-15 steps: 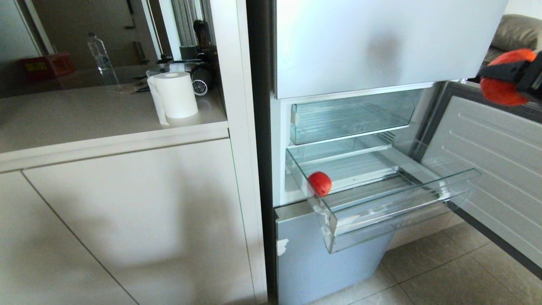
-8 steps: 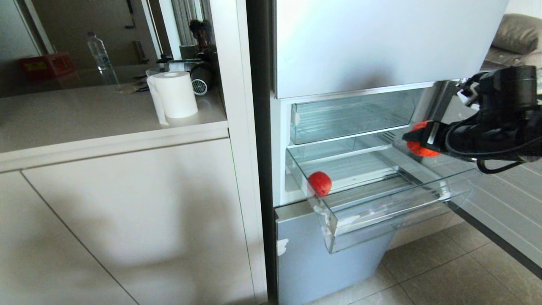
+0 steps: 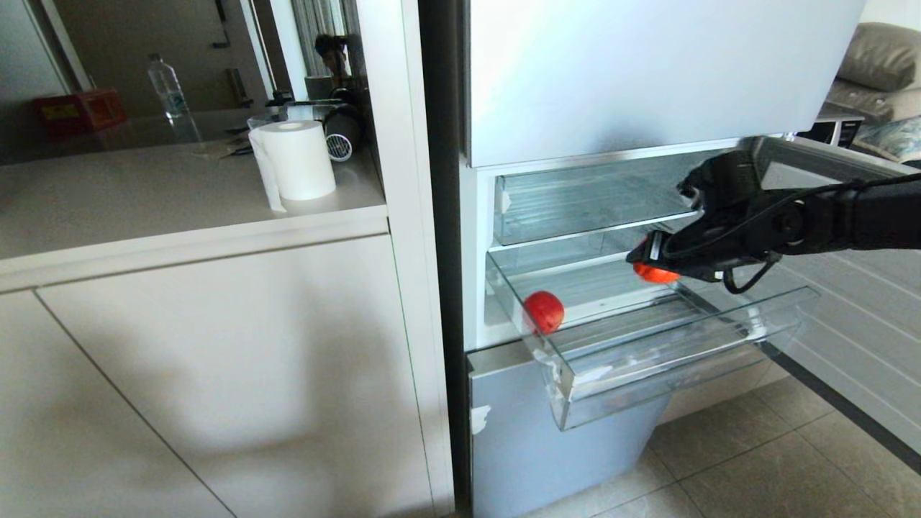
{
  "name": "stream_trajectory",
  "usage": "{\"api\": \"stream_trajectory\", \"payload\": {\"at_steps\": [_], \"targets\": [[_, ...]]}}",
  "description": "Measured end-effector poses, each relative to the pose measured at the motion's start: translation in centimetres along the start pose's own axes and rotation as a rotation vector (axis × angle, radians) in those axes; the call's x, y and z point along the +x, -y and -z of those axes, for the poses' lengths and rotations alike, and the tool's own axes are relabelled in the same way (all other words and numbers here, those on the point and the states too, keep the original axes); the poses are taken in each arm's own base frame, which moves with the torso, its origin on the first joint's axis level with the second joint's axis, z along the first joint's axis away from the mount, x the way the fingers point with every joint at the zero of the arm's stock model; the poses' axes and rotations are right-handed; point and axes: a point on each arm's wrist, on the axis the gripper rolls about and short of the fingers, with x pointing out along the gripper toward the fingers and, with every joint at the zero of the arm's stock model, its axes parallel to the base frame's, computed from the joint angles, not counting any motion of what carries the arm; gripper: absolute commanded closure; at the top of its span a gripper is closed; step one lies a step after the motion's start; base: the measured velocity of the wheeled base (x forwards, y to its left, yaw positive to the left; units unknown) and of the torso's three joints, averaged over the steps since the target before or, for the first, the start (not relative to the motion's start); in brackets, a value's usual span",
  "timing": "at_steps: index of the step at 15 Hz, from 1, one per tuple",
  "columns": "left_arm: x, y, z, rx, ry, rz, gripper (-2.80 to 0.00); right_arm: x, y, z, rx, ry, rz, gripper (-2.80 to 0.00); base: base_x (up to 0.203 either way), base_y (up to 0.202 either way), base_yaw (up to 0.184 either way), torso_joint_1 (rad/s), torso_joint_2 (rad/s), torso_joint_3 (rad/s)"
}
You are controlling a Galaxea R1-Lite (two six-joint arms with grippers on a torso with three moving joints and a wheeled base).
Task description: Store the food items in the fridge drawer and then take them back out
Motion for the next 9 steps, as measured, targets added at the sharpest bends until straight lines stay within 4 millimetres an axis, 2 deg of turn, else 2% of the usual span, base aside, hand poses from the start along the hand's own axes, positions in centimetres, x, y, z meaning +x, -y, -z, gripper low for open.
{"api": "stream_trajectory", "payload": {"at_steps": [6,7,9], "targets": [[0.0,0.0,0.0,0.0,0.0,0.0,0.0,5.7,-1.9,2.1,-0.009,-0.109,0.008,0.0,0.0,0.0,0.0,0.0,0.0,0.0],[0.0,0.0,0.0,0.0,0.0,0.0,0.0,6.3,-2.2,2.5,-0.012,-0.119,0.007,-2.8,0.0,0.0,0.0,0.0,0.0,0.0],[0.0,0.0,0.0,0.0,0.0,0.0,0.0,7.0,-2.5,3.2,-0.01,-0.135,0.007,-2.8,0.0,0.0,0.0,0.0,0.0,0.0]]}}
